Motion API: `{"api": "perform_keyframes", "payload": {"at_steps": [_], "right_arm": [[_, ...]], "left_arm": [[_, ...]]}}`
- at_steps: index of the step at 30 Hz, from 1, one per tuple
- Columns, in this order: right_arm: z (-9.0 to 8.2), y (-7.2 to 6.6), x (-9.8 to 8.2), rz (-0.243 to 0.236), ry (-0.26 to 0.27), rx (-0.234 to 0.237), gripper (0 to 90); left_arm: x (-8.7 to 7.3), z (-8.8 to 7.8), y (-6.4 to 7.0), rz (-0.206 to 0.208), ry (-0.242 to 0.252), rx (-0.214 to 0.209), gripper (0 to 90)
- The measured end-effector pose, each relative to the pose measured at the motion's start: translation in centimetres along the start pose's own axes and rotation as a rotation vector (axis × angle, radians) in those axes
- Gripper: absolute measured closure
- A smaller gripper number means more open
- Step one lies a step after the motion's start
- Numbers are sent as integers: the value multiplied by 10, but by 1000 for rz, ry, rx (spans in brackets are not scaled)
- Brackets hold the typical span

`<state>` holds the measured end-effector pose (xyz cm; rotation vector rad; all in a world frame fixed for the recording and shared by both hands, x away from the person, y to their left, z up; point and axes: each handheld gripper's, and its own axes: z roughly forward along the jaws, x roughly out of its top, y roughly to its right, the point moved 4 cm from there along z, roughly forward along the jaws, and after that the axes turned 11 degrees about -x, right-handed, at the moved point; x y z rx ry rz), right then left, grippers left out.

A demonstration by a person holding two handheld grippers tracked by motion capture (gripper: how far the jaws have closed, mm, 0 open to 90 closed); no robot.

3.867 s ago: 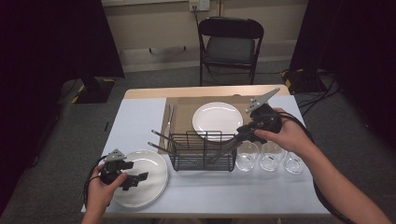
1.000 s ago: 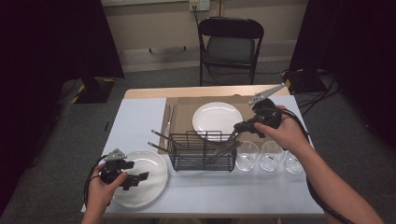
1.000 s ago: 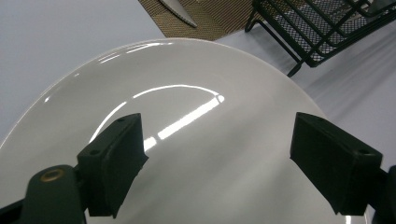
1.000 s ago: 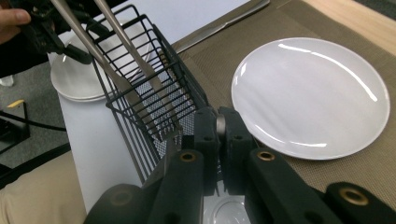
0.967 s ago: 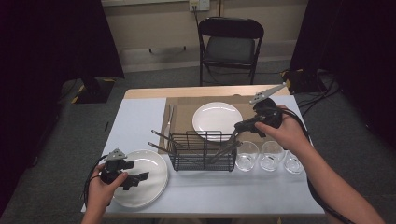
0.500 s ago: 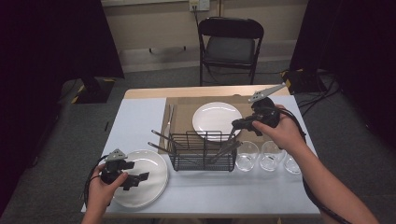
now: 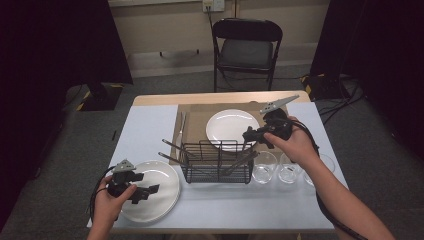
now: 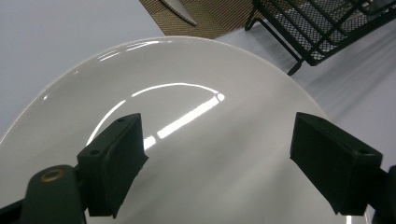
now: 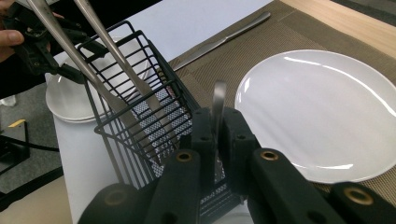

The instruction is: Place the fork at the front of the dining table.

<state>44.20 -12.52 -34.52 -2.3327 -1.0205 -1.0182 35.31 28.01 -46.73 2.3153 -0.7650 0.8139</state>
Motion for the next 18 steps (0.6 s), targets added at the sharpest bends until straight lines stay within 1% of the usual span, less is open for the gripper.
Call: {"api": "perform_keyframes", "payload": {"at_steps": [2, 7, 8, 12, 14, 16, 17, 18], "right_arm": [[3, 0, -1, -3, -4, 2, 842], [11, -2, -7, -14, -38, -4, 846], [12, -2, -7, -19, -33, -6, 848], [13, -4, -8, -17, -34, 4, 852], [13, -4, -7, -25, -34, -2, 854], [11, -3, -6, -31, -35, -10, 866], [10, -3, -5, -27, -37, -6, 867], [9, -2, -5, -31, -28, -5, 868]], "left_arm": [[0, 0, 0, 0, -2, 0, 173], [0, -1, 0, 2, 1, 0, 173], [0, -1, -1, 3, 0, 1, 173], [0, 0, 0, -1, 0, 0, 173], [0, 0, 0, 0, 0, -2, 173], [0, 0, 0, -1, 1, -2, 173], [0, 0, 0, -1, 2, 0, 173], [0, 0, 0, 0, 1, 0, 173]]}}
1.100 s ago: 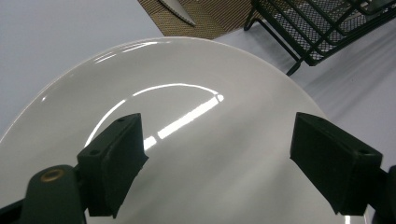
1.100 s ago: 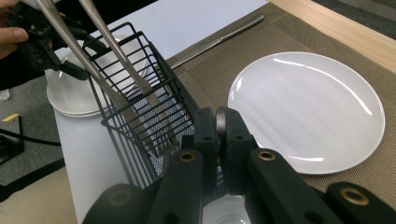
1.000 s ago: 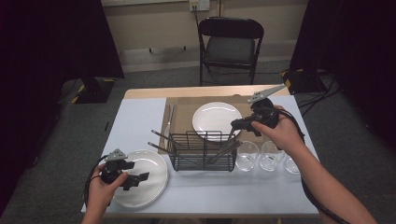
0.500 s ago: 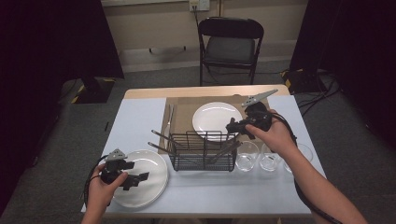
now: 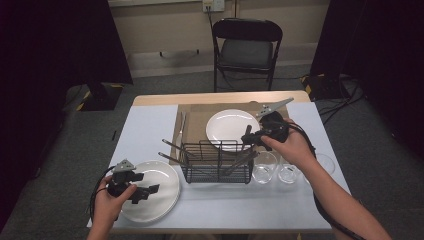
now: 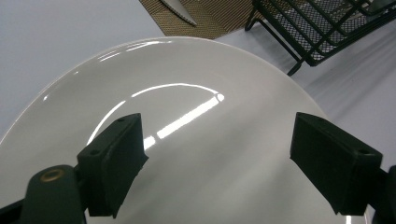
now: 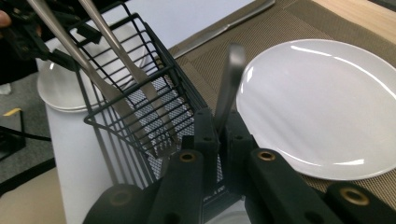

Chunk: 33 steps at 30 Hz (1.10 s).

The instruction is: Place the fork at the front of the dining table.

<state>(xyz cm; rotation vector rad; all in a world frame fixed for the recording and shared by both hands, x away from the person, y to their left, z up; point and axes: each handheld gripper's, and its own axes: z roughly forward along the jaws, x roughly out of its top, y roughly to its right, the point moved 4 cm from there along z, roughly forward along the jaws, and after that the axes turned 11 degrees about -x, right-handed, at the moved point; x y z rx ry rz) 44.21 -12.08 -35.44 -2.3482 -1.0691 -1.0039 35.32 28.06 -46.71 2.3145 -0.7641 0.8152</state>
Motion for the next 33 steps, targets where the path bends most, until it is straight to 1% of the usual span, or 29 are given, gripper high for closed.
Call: {"api": "perform_keyframes", "payload": {"at_steps": [2, 5, 6, 8, 18, 20, 33], "right_arm": [[-4, 1, 1, -5, 2, -17, 868], [-9, 4, 3, -6, 8, -26, 868], [-10, 4, 3, -10, 10, -35, 867], [-11, 5, 3, -19, 10, -38, 867], [1, 1, -2, -26, -6, -27, 866], [2, 1, -2, -21, 3, -27, 866], [3, 3, -5, -3, 20, -24, 867]], "left_arm": [[0, 0, 0, 0, -1, 1, 173], [0, 1, 1, 0, -4, -1, 173], [0, 1, 1, 3, -5, -2, 173], [0, 1, 1, 2, -3, -2, 173], [0, 1, 0, 0, -5, 0, 173], [0, 1, 0, 2, -8, 0, 173], [0, 1, 0, 3, -4, 2, 173]]}}
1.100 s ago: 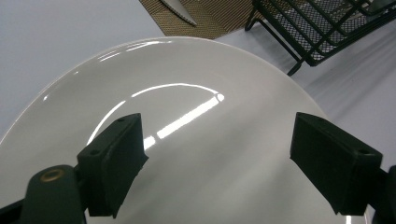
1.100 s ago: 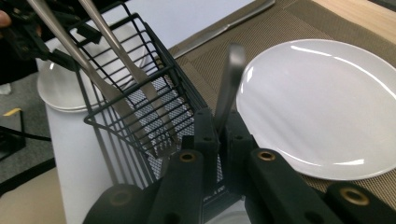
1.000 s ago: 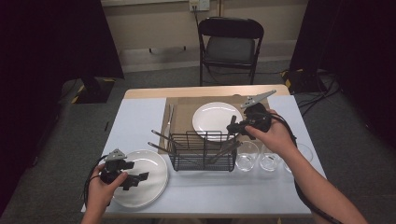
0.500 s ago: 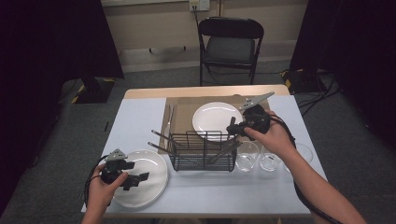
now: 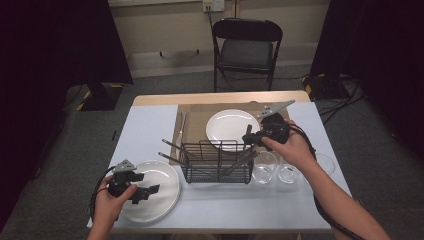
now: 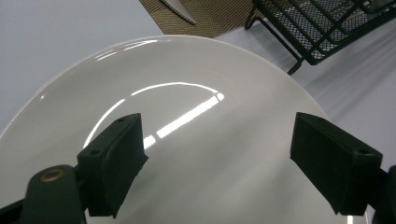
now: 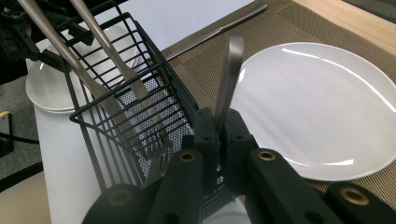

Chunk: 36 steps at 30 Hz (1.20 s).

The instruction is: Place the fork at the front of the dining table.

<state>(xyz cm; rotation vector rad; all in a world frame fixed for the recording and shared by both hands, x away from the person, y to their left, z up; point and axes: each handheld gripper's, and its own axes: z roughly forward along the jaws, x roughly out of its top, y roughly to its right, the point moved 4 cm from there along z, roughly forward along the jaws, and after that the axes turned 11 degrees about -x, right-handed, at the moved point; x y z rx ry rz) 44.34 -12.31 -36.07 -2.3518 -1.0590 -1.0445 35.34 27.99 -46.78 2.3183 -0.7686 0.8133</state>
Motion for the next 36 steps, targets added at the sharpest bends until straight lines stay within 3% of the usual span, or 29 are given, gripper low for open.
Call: {"api": "perform_keyframes", "payload": {"at_steps": [11, 20, 36], "right_arm": [[8, -2, 1, 6, 12, 10, 863], [18, -5, -3, -16, -32, 7, 858], [12, -7, 6, -45, -25, 22, 869]], "left_arm": [[0, -1, -1, -4, 7, -1, 174], [0, -2, -1, -3, 10, 0, 174], [0, -3, -3, -17, 25, 1, 174]]}}
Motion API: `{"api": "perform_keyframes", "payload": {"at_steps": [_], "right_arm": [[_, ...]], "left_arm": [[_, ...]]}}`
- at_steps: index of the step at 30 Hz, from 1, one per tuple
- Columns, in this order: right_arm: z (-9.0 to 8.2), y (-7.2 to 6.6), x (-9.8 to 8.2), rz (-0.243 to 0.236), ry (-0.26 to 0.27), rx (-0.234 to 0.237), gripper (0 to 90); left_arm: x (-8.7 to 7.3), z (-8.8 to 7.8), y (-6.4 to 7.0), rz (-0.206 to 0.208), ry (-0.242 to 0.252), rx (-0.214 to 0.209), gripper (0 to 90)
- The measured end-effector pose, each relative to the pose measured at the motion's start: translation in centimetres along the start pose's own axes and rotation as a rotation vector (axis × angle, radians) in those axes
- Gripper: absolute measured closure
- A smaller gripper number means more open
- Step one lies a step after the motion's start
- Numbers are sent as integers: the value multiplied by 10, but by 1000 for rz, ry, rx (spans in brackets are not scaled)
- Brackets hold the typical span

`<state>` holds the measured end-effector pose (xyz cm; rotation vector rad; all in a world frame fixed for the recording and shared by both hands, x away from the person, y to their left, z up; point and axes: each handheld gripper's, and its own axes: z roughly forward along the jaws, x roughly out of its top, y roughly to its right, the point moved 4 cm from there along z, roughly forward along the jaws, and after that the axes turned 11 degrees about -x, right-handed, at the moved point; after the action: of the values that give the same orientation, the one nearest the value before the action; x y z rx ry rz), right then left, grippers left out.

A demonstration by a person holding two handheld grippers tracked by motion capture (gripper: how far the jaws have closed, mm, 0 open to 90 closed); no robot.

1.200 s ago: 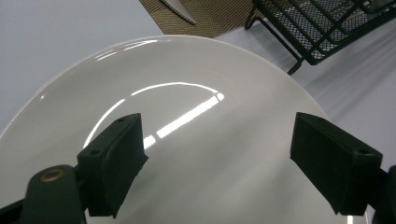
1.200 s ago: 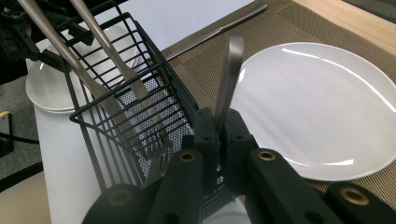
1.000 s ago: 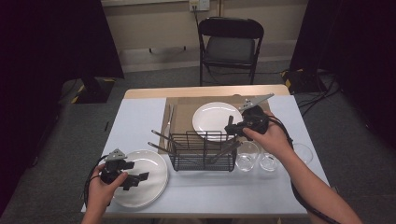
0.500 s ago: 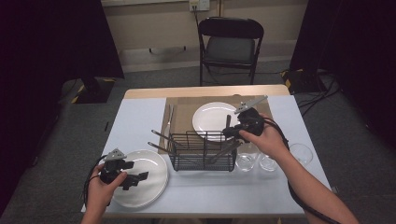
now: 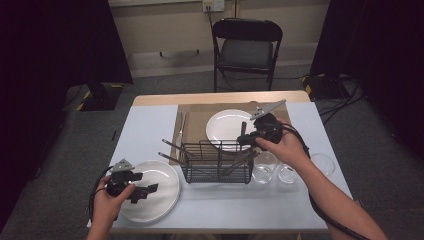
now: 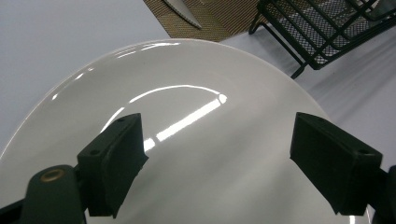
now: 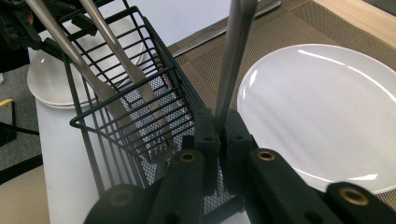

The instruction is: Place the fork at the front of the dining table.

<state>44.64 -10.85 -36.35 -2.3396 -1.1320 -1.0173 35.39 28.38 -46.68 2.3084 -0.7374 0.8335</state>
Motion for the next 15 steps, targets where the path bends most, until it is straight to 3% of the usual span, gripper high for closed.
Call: {"api": "perform_keyframes", "payload": {"at_steps": [15], "right_arm": [[-22, 3, 15, -5, 19, 2, 870]], "left_arm": [[-4, 0, -4, -4, -10, 0, 174]]}}
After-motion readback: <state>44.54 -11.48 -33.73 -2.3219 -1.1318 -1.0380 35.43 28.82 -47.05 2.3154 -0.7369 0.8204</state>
